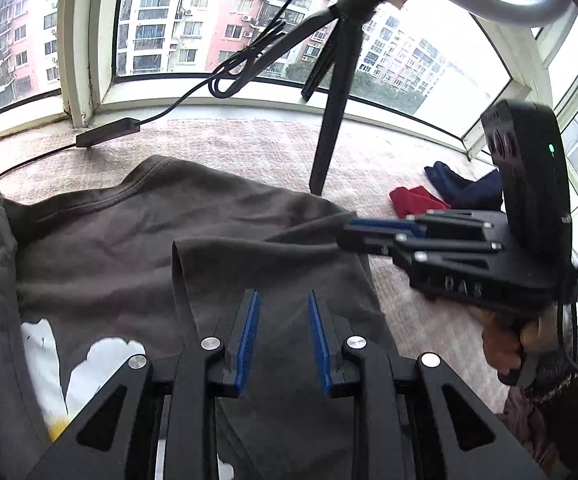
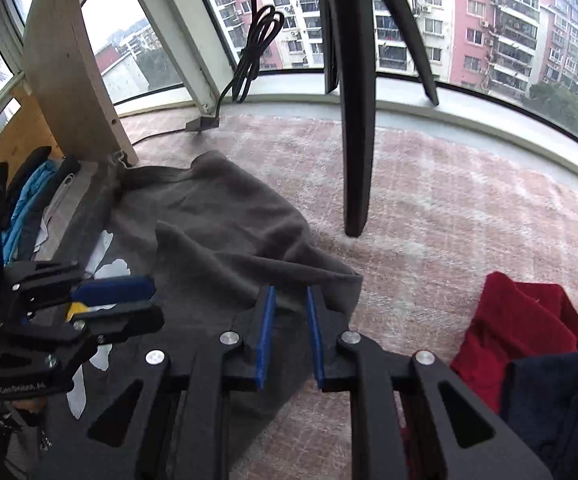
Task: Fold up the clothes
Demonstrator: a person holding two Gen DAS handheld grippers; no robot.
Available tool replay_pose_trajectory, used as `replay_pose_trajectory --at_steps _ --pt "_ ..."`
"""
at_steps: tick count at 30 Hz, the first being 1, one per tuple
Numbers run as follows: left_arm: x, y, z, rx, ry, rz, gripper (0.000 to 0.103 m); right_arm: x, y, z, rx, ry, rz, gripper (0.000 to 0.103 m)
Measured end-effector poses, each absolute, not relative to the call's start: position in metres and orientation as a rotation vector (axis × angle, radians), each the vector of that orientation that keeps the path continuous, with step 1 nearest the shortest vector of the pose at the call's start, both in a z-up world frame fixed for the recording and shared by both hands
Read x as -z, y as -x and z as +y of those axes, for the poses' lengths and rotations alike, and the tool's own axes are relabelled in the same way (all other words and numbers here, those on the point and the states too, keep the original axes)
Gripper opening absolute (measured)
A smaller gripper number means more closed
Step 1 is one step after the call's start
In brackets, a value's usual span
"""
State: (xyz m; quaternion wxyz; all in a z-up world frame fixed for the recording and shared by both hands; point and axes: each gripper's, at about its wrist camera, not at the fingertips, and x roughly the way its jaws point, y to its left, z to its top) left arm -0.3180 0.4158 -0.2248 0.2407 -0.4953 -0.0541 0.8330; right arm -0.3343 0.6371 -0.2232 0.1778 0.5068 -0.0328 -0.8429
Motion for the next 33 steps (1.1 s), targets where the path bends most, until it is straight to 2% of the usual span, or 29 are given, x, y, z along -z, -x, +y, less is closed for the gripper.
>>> replay_pose_trajectory --at_steps 2,4,9,10,16,20,23,30,33 --pt "0.239 0.337 0.411 -2.404 1.429 -0.037 0.024 0.229 0.341 0.638 2.432 -1.419 -0.097 0.004" --pt "0.244 0.344 0.399 -2.467 1.444 -0.031 0.022 0.23 0.347 0.642 2.487 -1.415 -0.115 0.0" --pt "0.206 0.295 0.382 -2.414 1.369 -0.049 0.023 0.209 0.325 0.644 2.505 -1.373 -0.094 0.01" --pt "0.199 0.285 0.379 -2.404 1.354 -0.053 0.024 0.204 0.319 0.646 2.479 -1.375 -0.12 0.013" --pt "0.147 0.212 0.35 -2.353 1.261 -0.085 0.028 0.154 0.266 0.684 2.398 -1.324 -0.289 0.016" --pt "0.118 0.159 0.32 -2.353 1.262 -0.117 0.029 0.111 0.221 0.727 2.391 -1.266 -0.434 0.025" --pt "0.105 0.122 0.302 -2.379 1.272 -0.122 0.03 0.08 0.173 0.755 2.425 -1.202 -0.514 0.026" --pt "0.123 0.015 0.305 -2.295 1.352 -0.162 0.03 0.028 0.037 0.779 2.512 -1.151 -0.524 0.028" --pt "0.142 -0.045 0.328 -2.23 1.385 -0.084 0.03 0.015 -0.02 0.787 2.565 -1.125 -0.515 0.037"
